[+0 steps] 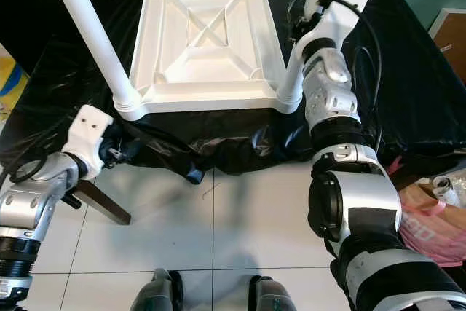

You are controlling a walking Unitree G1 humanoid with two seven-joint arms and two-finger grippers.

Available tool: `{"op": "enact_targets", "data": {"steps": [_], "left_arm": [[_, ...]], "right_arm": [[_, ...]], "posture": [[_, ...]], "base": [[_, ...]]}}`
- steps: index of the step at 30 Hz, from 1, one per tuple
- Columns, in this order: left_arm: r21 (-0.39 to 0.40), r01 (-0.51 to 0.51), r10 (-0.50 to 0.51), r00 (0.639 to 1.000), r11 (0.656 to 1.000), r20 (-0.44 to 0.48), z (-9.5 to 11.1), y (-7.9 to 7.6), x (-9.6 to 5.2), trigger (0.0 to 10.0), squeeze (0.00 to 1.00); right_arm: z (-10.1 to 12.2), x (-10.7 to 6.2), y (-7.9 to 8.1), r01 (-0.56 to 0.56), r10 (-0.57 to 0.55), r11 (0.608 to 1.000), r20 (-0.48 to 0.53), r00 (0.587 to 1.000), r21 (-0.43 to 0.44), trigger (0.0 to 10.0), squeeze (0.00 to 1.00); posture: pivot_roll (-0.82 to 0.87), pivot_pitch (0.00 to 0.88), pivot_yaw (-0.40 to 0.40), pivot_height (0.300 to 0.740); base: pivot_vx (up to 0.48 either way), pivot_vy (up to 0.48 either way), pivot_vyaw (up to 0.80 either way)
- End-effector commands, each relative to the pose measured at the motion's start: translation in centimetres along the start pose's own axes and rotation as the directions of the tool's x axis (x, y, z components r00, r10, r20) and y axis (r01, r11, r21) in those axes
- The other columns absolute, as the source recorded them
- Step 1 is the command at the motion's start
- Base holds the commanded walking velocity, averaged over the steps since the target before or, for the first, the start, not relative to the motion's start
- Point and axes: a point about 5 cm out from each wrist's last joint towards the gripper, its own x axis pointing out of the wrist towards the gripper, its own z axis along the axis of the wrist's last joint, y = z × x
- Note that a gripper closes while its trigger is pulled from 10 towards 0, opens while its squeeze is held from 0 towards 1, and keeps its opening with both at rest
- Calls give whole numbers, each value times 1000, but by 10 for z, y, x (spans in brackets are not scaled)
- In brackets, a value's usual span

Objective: Building children table

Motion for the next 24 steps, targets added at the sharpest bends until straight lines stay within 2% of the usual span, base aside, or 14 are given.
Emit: {"op": "enact_targets", "data": {"steps": [1,2,3,5,9,13,14,19,21,22,24], "left_arm": [[0,-169,169,985,986,-37,-7,13,1,10000,0],[-2,-195,194,979,981,-60,-10,20,5,10000,0],[-2,-195,194,979,981,-60,-10,20,5,10000,0],[-16,-235,232,967,972,-101,-15,29,14,10000,0],[-9,-242,239,962,970,-133,-19,32,26,10000,0],[-21,-235,229,962,972,-150,-21,31,32,10000,0],[-16,-227,222,964,974,-146,-19,30,36,10000,0],[-16,-218,215,969,976,-124,-15,30,39,10000,0],[-25,-244,239,965,970,-110,-12,35,41,10000,0],[-25,-244,239,965,970,-110,-12,35,41,10000,0],[-42,-274,270,960,961,-78,-5,42,44,10000,0]], "right_arm": [[1,-3,-1,6,-6,996,1,1000,93,10000,0],[1,-5,-5,15,-14,989,-6,1000,146,10000,0],[1,-5,-5,15,-14,989,-6,1000,146,10000,0],[2,-12,-14,38,-33,970,-21,999,242,10000,0],[5,-24,-25,48,-38,938,-36,999,343,10000,0],[6,-32,-30,52,-36,917,-48,998,396,10000,0],[5,-40,-35,74,-52,902,-62,997,425,10000,0],[5,-48,-42,93,-70,884,-67,995,457,10000,0],[2,-62,-48,106,-78,861,-76,994,497,10000,0],[2,-62,-48,106,-78,861,-76,994,497,10000,0],[-1,-74,-51,116,-81,846,-90,993,521,10000,0]], "posture": [[75,159,-44,740],[69,156,-44,740],[69,156,-44,740],[57,155,-40,740],[40,157,-32,740],[30,161,-29,740],[14,169,-20,740],[5,182,-13,740],[2,194,-3,740],[2,194,-3,740],[-3,200,6,740]], "base": [[0,0,0],[0,0,0],[0,0,0],[0,0,0],[0,0,0],[0,0,0],[0,0,0],[0,0,0],[0,0,0],[0,0,0],[0,0,0]]}}
